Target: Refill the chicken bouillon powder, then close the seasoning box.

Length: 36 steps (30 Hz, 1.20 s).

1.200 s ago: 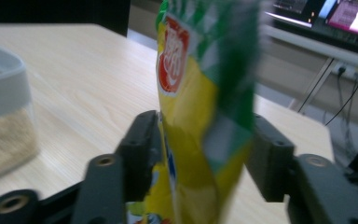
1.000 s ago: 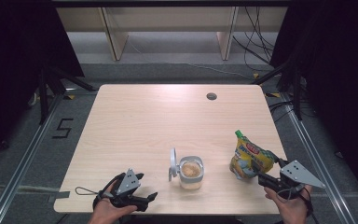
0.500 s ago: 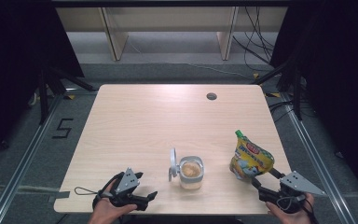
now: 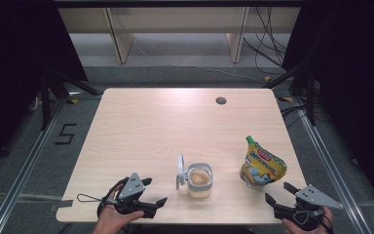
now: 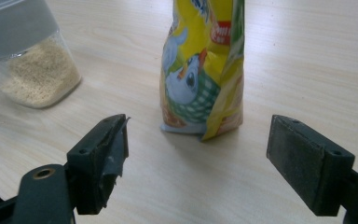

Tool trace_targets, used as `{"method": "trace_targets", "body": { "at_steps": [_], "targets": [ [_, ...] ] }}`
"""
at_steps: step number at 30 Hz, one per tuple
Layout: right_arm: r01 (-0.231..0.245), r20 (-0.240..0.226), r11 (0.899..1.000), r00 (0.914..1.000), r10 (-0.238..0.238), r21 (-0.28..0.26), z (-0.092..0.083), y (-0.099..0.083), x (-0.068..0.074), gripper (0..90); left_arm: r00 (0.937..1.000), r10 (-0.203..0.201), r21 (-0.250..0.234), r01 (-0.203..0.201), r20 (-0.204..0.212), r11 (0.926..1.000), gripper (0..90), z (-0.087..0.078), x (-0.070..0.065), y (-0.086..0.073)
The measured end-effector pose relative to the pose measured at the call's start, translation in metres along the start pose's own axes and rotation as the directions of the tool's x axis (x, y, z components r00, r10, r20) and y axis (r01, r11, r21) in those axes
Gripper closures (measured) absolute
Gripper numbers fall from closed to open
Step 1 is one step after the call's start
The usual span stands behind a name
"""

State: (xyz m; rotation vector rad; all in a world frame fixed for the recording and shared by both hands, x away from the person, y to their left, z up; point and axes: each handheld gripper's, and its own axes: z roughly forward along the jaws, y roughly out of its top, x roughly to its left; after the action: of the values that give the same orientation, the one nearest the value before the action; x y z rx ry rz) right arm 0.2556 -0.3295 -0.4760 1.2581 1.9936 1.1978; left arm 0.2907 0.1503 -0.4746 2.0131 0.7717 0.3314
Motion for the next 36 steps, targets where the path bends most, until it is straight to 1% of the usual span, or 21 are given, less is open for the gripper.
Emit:
{"method": "trace_targets", "body": {
  "at_steps": [1, 2, 5, 7, 8, 10, 13, 15, 16, 18, 20, 21, 22, 23, 24, 25, 28, 30, 31, 34, 36],
  "targets": [
    [0.000, -0.003, 1.000, 1.0000, 0.000, 0.002, 0.000, 0.000, 0.000, 21.5, 0.9999, -0.007, -0.015, 0.008, 0.007, 0.9999, 20.3, 0.002, -0.001, 0.001],
    [0.004, -0.005, 1.000, 1.0000, -0.004, 0.005, 0.000, -0.001, 0.000, 21.6, 0.9999, -0.009, -0.010, 0.009, 0.008, 0.9999, 23.2, 0.002, -0.002, 0.002],
    [0.010, -0.016, 1.000, 0.9998, -0.010, 0.029, 0.001, -0.001, 0.002, 21.9, 1.0000, 0.007, -0.010, -0.007, 0.001, 0.9999, 31.7, 0.002, -0.005, 0.007],
    [0.006, -0.021, 0.999, 0.9998, -0.005, 0.034, 0.001, -0.001, 0.002, 21.9, 0.9995, 0.026, -0.018, -0.025, 0.021, 0.9995, 39.5, 0.002, -0.006, 0.010],
    [0.009, -0.021, 0.999, 0.9998, -0.008, 0.033, 0.001, -0.001, 0.002, 21.9, 0.9994, 0.020, -0.020, -0.020, 0.029, 0.9996, 44.5, 0.003, -0.007, 0.011],
    [0.015, -0.019, 0.999, 0.9997, -0.014, 0.036, 0.001, -0.001, 0.002, 22.1, 0.9976, 0.054, -0.035, -0.052, 0.043, 0.9980, 52.9, 0.003, -0.009, 0.014],
    [0.016, -0.012, 0.999, 0.9998, -0.015, 0.039, 0.001, -0.002, 0.000, 22.2, 0.9951, 0.093, -0.048, -0.091, 0.035, 0.9947, 67.9, 0.003, -0.009, 0.019],
    [0.015, -0.009, 0.999, 0.9999, -0.014, 0.037, 0.001, -0.002, 0.000, 22.4, 0.9961, 0.083, -0.053, -0.081, 0.031, 0.9953, 78.0, 0.004, -0.009, 0.020],
    [0.015, -0.007, 0.999, 0.9999, -0.015, 0.037, 0.001, -0.002, 0.000, 22.4, 0.9952, 0.092, -0.054, -0.091, 0.032, 0.9944, 81.8, 0.005, -0.007, 0.021],
    [0.020, -0.006, 0.999, 0.9998, -0.020, 0.038, 0.000, -0.002, 0.000, 22.5, 0.9965, 0.076, -0.059, -0.074, 0.035, 0.9955, 87.5, 0.006, -0.006, 0.023],
    [0.031, -0.002, 0.999, 0.9995, -0.031, 0.033, 0.001, -0.002, 0.000, 22.6, 0.9953, 0.089, -0.063, -0.087, 0.038, 0.9942, 89.2, 0.007, -0.006, 0.025],
    [0.032, -0.001, 0.999, 0.9995, -0.032, 0.034, 0.001, -0.002, 0.000, 22.7, 0.9957, 0.083, -0.063, -0.080, 0.041, 0.9948, 89.3, 0.008, -0.008, 0.027],
    [0.031, 0.001, 0.999, 0.9995, -0.031, 0.034, 0.001, -0.002, 0.000, 22.8, 0.9947, 0.095, -0.059, -0.093, 0.038, 0.9939, 89.3, 0.008, -0.008, 0.028],
    [0.031, 0.001, 0.999, 0.9995, -0.031, 0.034, 0.001, -0.002, 0.000, 22.9, 0.9950, 0.089, -0.069, -0.086, 0.045, 0.9939, 89.4, 0.009, -0.010, 0.029],
    [0.007, -0.010, 0.999, 0.9999, -0.007, 0.042, 0.002, -0.002, 0.001, 23.0, 0.9920, 0.114, -0.064, -0.110, 0.054, 0.9919, 89.3, 0.009, -0.009, 0.032],
    [0.013, -0.010, 0.999, 0.9999, -0.013, 0.042, 0.002, -0.002, 0.001, 23.1, 0.9939, 0.100, -0.067, -0.096, 0.048, 0.9931, 89.3, 0.010, -0.011, 0.033],
    [0.007, -0.017, 0.999, 0.9998, -0.006, 0.050, 0.001, -0.001, 0.002, 23.2, 0.9914, 0.121, -0.074, -0.117, 0.049, 0.9904, 89.3, 0.011, -0.010, 0.041],
    [0.014, -0.021, 0.999, 0.9997, -0.013, 0.049, 0.002, -0.001, 0.002, 23.4, 0.9927, 0.114, -0.080, -0.110, 0.041, 0.9907, 89.3, 0.012, -0.011, 0.045],
    [-0.023, -0.010, 0.998, 0.9997, 0.024, 0.058, 0.001, -0.002, 0.005, 23.3, 0.9937, 0.105, -0.083, -0.101, 0.041, 0.9915, 89.4, 0.012, -0.013, 0.047],
    [-0.024, -0.008, 0.998, 0.9997, 0.024, 0.058, 0.000, -0.002, 0.005, 23.5, 0.9911, 0.125, -0.090, -0.120, 0.047, 0.9886, 89.3, 0.013, -0.015, 0.052],
    [-0.007, -0.002, 0.998, 1.0000, 0.008, 0.056, 0.001, -0.002, 0.004, 23.7, 0.9883, 0.142, -0.086, -0.137, 0.055, 0.9868, 89.3, 0.015, -0.016, 0.055]
  ]
}}
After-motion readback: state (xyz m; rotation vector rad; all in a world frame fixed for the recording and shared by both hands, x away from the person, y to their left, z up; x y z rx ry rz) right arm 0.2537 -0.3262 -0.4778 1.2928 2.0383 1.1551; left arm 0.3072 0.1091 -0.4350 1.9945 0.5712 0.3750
